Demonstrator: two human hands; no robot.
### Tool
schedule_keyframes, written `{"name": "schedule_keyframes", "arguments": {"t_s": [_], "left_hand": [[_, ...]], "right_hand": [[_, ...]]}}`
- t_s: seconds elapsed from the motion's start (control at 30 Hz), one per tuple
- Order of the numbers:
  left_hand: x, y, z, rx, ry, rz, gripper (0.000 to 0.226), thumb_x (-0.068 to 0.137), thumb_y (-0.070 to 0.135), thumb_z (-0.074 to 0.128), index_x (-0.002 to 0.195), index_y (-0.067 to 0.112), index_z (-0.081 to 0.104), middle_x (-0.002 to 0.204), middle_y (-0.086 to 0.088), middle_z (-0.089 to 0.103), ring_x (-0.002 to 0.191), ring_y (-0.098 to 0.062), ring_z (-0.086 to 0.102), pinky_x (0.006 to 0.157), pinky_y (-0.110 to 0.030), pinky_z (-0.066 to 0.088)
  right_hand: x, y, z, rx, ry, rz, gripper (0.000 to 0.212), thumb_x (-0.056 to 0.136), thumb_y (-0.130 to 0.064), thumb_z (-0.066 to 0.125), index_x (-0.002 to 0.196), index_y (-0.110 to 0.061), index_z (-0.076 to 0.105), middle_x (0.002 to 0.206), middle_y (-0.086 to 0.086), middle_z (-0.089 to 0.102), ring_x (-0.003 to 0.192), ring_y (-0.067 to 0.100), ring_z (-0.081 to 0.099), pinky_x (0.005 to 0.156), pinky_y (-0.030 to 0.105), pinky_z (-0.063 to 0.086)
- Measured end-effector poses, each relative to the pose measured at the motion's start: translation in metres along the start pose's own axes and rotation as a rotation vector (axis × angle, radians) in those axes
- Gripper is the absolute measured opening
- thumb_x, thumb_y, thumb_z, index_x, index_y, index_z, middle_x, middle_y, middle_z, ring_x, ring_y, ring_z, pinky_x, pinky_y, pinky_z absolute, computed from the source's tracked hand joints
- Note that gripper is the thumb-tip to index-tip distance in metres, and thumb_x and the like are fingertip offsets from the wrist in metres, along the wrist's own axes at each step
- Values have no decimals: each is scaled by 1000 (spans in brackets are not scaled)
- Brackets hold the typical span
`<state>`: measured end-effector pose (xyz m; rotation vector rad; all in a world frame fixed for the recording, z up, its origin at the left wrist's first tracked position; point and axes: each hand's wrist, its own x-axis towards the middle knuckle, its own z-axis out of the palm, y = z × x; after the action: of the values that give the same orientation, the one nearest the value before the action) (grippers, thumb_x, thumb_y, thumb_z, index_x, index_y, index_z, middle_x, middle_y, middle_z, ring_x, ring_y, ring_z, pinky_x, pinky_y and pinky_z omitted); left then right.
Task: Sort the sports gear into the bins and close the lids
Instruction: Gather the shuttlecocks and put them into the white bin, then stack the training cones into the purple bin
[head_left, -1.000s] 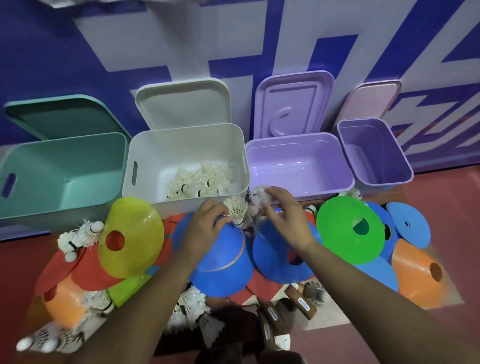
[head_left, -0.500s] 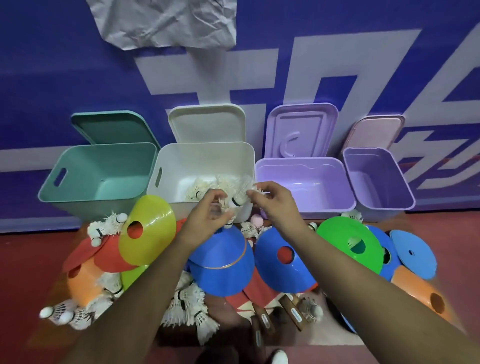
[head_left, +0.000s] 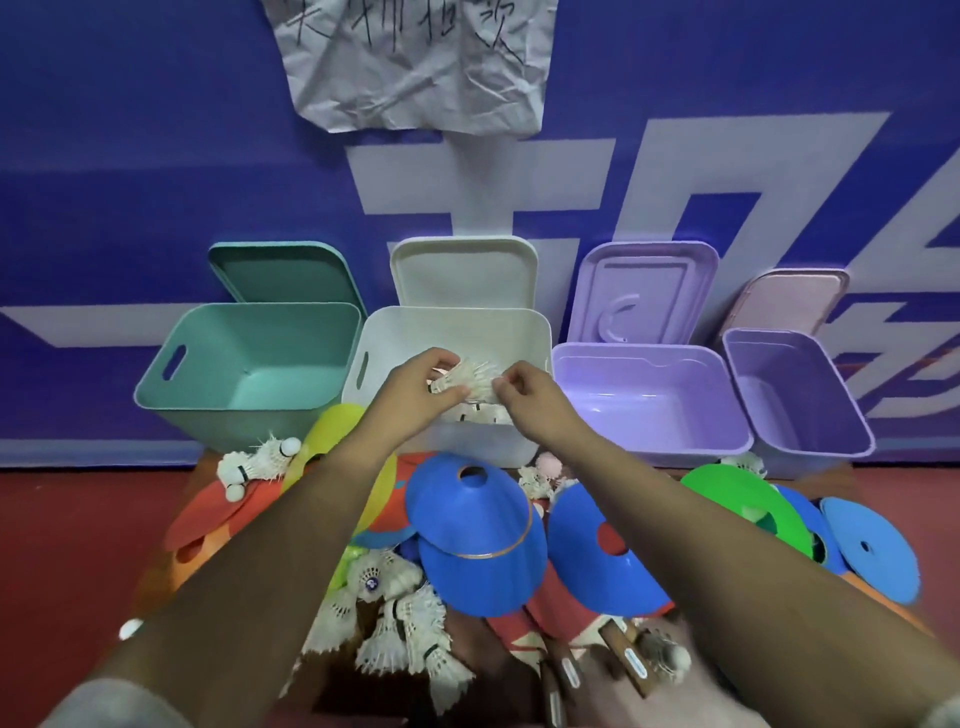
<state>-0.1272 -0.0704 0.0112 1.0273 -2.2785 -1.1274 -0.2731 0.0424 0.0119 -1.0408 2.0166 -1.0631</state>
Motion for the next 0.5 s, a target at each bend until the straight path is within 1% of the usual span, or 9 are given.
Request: {"name": "schedule_keyframes", "arguments": {"t_s": [0.03, 0.1, 0.17, 0.23, 0.3, 0.33, 0.4, 0.47, 0.5], "left_hand": [[10, -3, -4, 15, -20, 6, 39, 81, 24, 76, 116, 19, 60, 115, 8, 64, 104, -11, 58, 91, -24, 46], [26, -12, -14, 75, -73, 31, 48, 81, 28, 76, 124, 19, 57, 122, 7, 60, 113, -8, 55, 96, -23, 42], [29, -22, -24, 112, -106, 42, 45, 84, 28, 72, 126, 19, 57, 124, 5, 59, 114, -8, 54, 95, -19, 39], [23, -38, -39, 90, -86, 48, 32, 86, 23, 69, 117, 20, 62, 115, 2, 60, 105, -8, 58, 87, -11, 37], [7, -59, -57, 75, -37, 32, 20, 86, 16, 68, 105, 18, 66, 104, 0, 61, 95, -8, 60, 80, -3, 36], [-3, -69, -65, 75, -19, 6, 15, 85, 13, 68, 100, 16, 67, 100, -2, 62, 90, -9, 60, 78, -2, 37], [-24, -97, -80, 85, -7, -86, 10, 85, 8, 66, 92, 14, 68, 95, -4, 64, 85, -14, 61, 81, -13, 44], [-46, -121, -88, 113, -13, -170, 11, 84, 4, 64, 85, 15, 66, 91, -5, 64, 81, -18, 61, 81, -28, 50], [-56, -131, -89, 137, -13, -195, 13, 82, 3, 65, 84, 16, 65, 90, -4, 62, 79, -17, 61, 80, -29, 50]], "right_hand": [[8, -4, 3, -20, 17, 32, 19, 98, -32, 51, 105, -14, 54, 87, -6, 57, 81, 17, 54, 74, 28, 38], [19, -7, 9, -70, 96, 99, 37, 97, -36, 52, 124, -11, 50, 107, 3, 57, 94, 21, 57, 81, 29, 40], [20, -4, 16, -140, 208, 92, 42, 94, -36, 54, 126, -9, 50, 120, 10, 53, 102, 24, 58, 86, 31, 43], [12, -5, 30, -152, 223, 36, 32, 92, -31, 56, 116, -11, 55, 115, 9, 54, 93, 20, 58, 82, 28, 43], [-3, -8, 53, -130, 180, 9, 16, 91, -24, 57, 103, -13, 58, 100, 4, 59, 77, 13, 56, 71, 23, 38], [-12, -9, 64, -116, 150, 9, 10, 91, -22, 58, 97, -14, 58, 93, 1, 60, 71, 11, 55, 68, 22, 37], [-24, -9, 95, -103, 88, 9, 9, 90, -21, 60, 93, -13, 59, 86, 1, 62, 71, 14, 58, 67, 25, 40], [-27, -9, 126, -135, 19, 52, 18, 91, -22, 60, 103, -9, 61, 97, 6, 66, 88, 22, 62, 74, 28, 42], [-27, -8, 139, -149, -16, 93, 27, 91, -24, 60, 112, -7, 59, 105, 8, 66, 99, 25, 62, 80, 29, 42]]}}
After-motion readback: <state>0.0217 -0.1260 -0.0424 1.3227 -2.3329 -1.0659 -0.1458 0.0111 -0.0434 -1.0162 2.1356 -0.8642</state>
